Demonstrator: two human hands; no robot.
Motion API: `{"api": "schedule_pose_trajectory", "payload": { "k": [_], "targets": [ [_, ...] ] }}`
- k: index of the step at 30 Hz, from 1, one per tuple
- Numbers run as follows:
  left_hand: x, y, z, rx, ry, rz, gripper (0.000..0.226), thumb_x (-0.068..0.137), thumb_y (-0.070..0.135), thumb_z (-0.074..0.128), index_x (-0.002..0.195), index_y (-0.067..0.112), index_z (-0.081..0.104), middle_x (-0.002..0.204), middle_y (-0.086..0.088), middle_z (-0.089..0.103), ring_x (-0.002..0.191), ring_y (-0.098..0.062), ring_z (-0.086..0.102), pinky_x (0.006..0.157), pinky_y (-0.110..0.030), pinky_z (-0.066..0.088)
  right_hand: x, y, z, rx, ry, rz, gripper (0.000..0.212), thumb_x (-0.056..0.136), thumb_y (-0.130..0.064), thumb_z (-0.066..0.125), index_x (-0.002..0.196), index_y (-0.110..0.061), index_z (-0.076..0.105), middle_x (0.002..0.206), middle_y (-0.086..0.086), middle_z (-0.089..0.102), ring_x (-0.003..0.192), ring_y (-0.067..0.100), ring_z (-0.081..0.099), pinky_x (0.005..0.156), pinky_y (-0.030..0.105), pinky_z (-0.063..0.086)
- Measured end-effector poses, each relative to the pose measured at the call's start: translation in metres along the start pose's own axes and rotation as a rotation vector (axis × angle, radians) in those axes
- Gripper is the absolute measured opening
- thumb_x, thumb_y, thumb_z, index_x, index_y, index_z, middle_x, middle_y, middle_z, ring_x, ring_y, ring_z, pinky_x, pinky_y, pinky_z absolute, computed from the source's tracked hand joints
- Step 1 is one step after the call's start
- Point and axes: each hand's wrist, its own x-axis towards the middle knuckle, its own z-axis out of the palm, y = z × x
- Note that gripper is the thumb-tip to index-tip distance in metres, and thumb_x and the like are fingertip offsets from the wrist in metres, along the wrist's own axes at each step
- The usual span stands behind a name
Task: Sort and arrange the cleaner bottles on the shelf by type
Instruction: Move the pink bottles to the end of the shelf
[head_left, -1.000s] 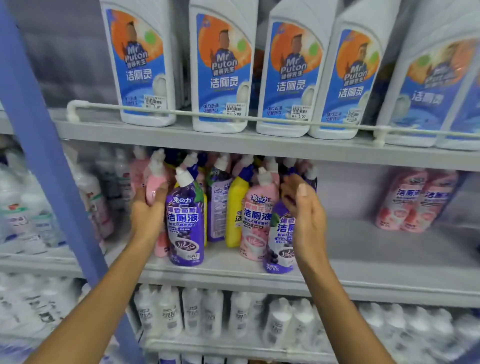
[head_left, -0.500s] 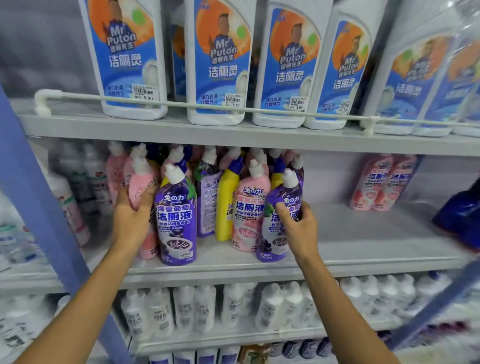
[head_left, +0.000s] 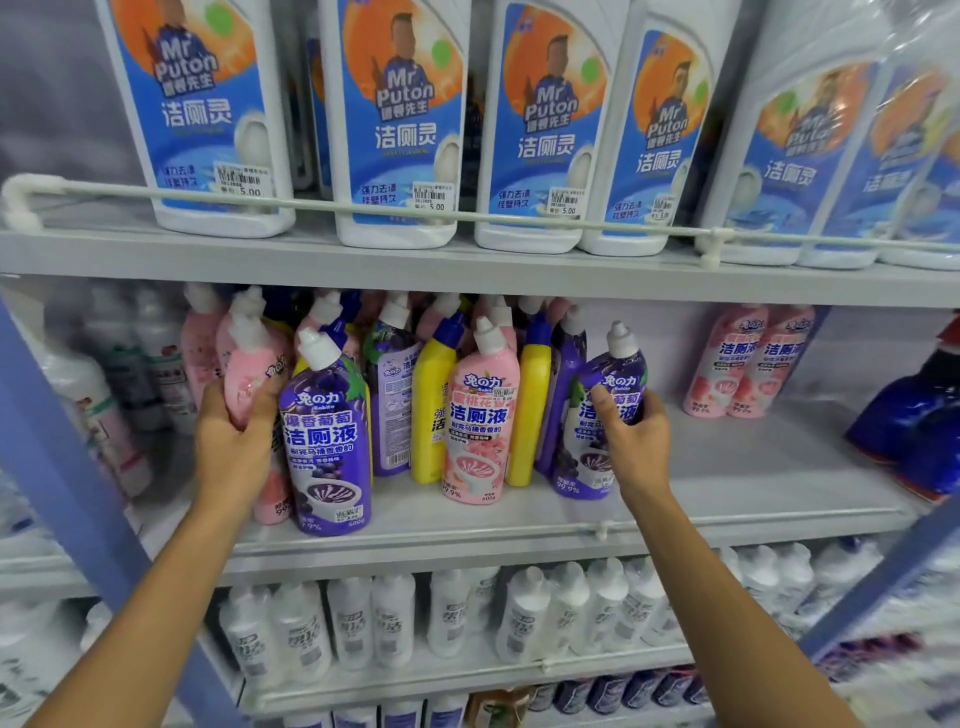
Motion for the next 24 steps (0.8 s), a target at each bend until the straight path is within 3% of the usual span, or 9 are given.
{"api": "schedule_pose_trajectory", "payload": {
  "k": [3,6,9,13,16,20,22,24],
  "targets": [
    [0.0,0.0,0.0,0.004,0.0,0.004,0.039,0.1,0.035,0.064,0.13,0.01,0.057,0.113,-0.008,0.067,0.101,-0.023,0.062,0.083,-0.033,0.046,-0.014,-0.015,0.0,0.043,0.057,-0.057,0.059,0.088,-0.044,0.078,0.136,-0.016,0.058,0.124,-0.004,0.07,0.112,0.007,0.069,0.1,0.04,0.058],
    [-0.001,0.003,-0.002,0.001,-0.002,0.011,0.038,0.099,0.035,0.064,0.128,0.012,0.058,0.113,-0.008,0.067,0.101,-0.023,0.063,0.084,-0.034,0.046,-0.034,-0.049,0.009,0.134,0.166,-0.271,0.052,0.099,-0.035,0.068,0.144,-0.015,0.052,0.142,-0.003,0.059,0.132,0.006,0.056,0.115,0.032,0.045],
    [-0.005,0.008,-0.005,0.002,-0.022,0.031,0.04,0.099,0.033,0.063,0.13,0.009,0.057,0.113,-0.006,0.066,0.101,-0.021,0.061,0.082,-0.031,0.045,-0.046,-0.083,0.029,0.197,0.099,-0.401,0.037,0.103,-0.024,0.062,0.138,-0.014,0.056,0.138,-0.002,0.062,0.13,0.004,0.057,0.109,0.023,0.046],
    [-0.011,0.013,-0.01,-0.009,-0.058,0.032,0.04,0.1,0.034,0.063,0.131,0.009,0.057,0.111,-0.003,0.067,0.096,-0.018,0.064,0.074,-0.022,0.047,-0.039,-0.09,0.065,0.153,-0.233,-0.249,0.032,0.102,-0.031,0.063,0.131,-0.017,0.062,0.126,-0.008,0.07,0.117,0.0,0.065,0.092,0.013,0.049],
    [-0.012,0.014,-0.018,-0.025,-0.098,0.011,0.036,0.1,0.033,0.062,0.13,0.015,0.057,0.102,0.01,0.067,0.091,0.001,0.063,0.074,-0.017,0.047,-0.041,-0.067,0.088,0.104,-0.304,-0.16,0.042,0.095,-0.036,0.072,0.131,-0.018,0.063,0.123,-0.009,0.071,0.115,0.004,0.067,0.095,0.02,0.055],
    [-0.014,0.01,-0.027,-0.037,-0.135,-0.004,0.029,0.1,0.031,0.063,0.127,0.019,0.058,0.104,0.011,0.069,0.092,-0.001,0.066,0.076,-0.024,0.054,-0.043,-0.048,0.102,0.116,-0.239,-0.176,0.052,0.084,-0.026,0.085,0.131,-0.023,0.063,0.123,-0.003,0.07,0.109,0.013,0.07,0.089,0.034,0.061],
    [-0.014,0.008,-0.029,-0.03,-0.123,0.007,0.028,0.1,0.029,0.063,0.125,0.018,0.059,0.103,0.011,0.069,0.089,0.004,0.065,0.072,-0.016,0.053,-0.044,-0.041,0.106,0.064,-0.228,-0.164,0.054,0.078,-0.029,0.09,0.124,-0.024,0.064,0.114,-0.001,0.073,0.101,0.015,0.073,0.082,0.037,0.064],
    [-0.015,0.007,-0.029,-0.024,-0.112,0.017,0.03,0.1,0.029,0.063,0.126,0.015,0.059,0.104,0.008,0.07,0.092,0.003,0.065,0.073,-0.017,0.052,-0.05,-0.033,0.108,0.015,-0.23,-0.142,0.054,0.075,-0.036,0.092,0.118,-0.022,0.064,0.105,0.001,0.075,0.093,0.017,0.074,0.076,0.043,0.065]
  ]
}}
